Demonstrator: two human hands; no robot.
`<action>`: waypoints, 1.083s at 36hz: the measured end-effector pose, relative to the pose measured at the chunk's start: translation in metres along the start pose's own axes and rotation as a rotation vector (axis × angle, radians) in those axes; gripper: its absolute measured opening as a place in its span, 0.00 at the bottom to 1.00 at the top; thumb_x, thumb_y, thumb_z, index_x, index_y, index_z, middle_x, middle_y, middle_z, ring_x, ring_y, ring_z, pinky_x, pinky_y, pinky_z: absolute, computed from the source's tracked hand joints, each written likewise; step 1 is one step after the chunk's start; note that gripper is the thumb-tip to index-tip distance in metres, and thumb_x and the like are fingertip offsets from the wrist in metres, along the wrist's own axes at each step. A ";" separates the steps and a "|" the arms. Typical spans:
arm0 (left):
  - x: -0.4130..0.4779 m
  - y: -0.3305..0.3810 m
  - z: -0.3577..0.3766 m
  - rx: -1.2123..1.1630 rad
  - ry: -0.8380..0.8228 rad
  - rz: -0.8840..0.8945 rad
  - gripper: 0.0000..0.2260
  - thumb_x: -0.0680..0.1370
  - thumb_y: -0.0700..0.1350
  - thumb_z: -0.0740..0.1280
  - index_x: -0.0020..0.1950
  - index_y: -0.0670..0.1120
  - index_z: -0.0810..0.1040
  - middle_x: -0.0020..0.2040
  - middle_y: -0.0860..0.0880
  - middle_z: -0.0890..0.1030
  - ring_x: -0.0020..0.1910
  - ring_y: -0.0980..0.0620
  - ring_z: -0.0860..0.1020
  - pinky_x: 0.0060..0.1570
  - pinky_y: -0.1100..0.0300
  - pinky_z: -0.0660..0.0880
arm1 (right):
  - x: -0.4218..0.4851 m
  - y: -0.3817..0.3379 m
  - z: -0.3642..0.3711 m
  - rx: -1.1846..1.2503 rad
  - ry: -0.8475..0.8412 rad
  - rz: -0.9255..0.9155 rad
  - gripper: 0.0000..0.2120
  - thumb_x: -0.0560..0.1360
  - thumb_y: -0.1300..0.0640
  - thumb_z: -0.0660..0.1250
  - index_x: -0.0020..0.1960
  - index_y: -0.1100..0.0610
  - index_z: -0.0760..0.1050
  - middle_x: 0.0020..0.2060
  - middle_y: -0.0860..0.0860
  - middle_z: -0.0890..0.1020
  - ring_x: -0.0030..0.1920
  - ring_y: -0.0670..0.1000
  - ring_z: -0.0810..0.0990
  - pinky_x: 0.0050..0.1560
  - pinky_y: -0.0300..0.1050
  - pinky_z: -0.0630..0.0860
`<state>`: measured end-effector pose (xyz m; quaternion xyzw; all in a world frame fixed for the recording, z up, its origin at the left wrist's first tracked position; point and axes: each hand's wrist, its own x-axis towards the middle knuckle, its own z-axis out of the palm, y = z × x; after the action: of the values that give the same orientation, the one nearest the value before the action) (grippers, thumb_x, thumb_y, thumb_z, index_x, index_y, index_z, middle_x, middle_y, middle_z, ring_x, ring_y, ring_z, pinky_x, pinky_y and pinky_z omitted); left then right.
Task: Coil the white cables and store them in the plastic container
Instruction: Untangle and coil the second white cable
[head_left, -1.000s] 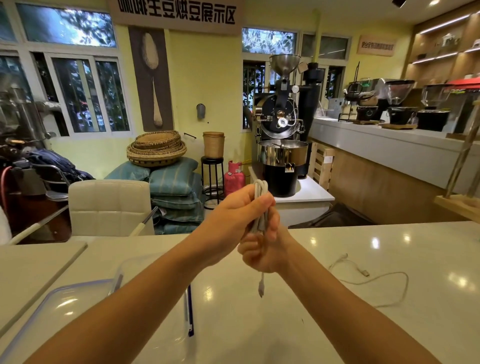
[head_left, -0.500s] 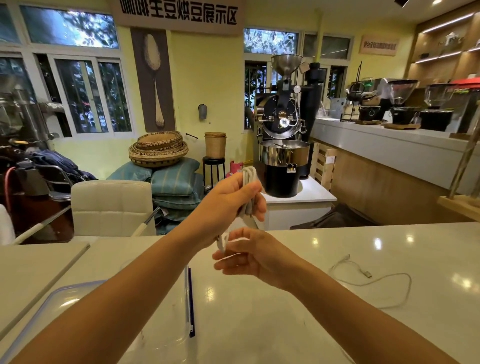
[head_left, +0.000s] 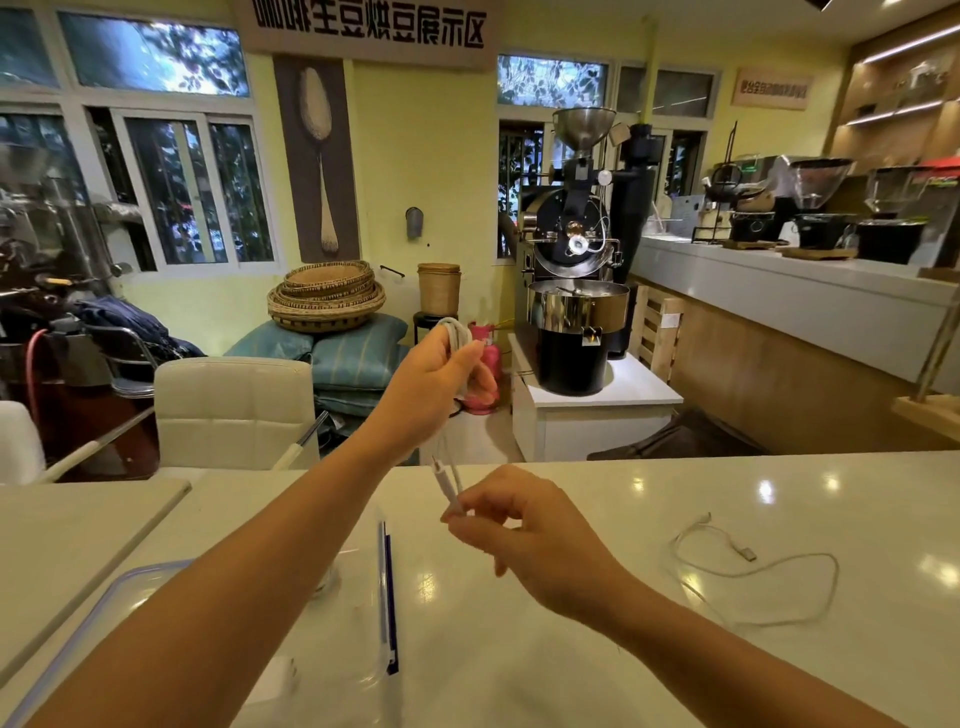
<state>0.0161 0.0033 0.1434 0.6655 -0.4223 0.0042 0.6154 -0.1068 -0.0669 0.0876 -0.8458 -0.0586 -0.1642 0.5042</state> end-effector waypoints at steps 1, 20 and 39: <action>0.000 -0.003 -0.002 0.054 0.002 0.015 0.10 0.80 0.41 0.55 0.40 0.47 0.69 0.32 0.49 0.78 0.26 0.63 0.76 0.31 0.73 0.74 | -0.004 -0.004 -0.002 -0.021 0.003 -0.027 0.06 0.73 0.56 0.65 0.46 0.53 0.80 0.37 0.39 0.71 0.37 0.38 0.74 0.33 0.27 0.71; -0.053 -0.032 0.022 -0.306 -0.498 -0.299 0.13 0.80 0.43 0.51 0.40 0.45 0.72 0.27 0.53 0.75 0.26 0.56 0.73 0.36 0.59 0.73 | 0.031 -0.034 -0.085 0.618 0.116 -0.077 0.09 0.73 0.67 0.59 0.50 0.56 0.71 0.27 0.51 0.83 0.25 0.43 0.76 0.27 0.32 0.75; -0.046 -0.007 0.013 -0.680 -0.643 -0.252 0.10 0.76 0.40 0.56 0.40 0.47 0.76 0.27 0.55 0.71 0.24 0.59 0.69 0.29 0.67 0.69 | 0.032 0.036 -0.047 0.590 0.067 0.180 0.11 0.74 0.62 0.57 0.42 0.59 0.79 0.34 0.53 0.83 0.36 0.49 0.82 0.38 0.40 0.80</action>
<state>-0.0168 0.0174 0.1104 0.4400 -0.4848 -0.4147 0.6320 -0.0776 -0.1276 0.0892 -0.6588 -0.0120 -0.1225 0.7422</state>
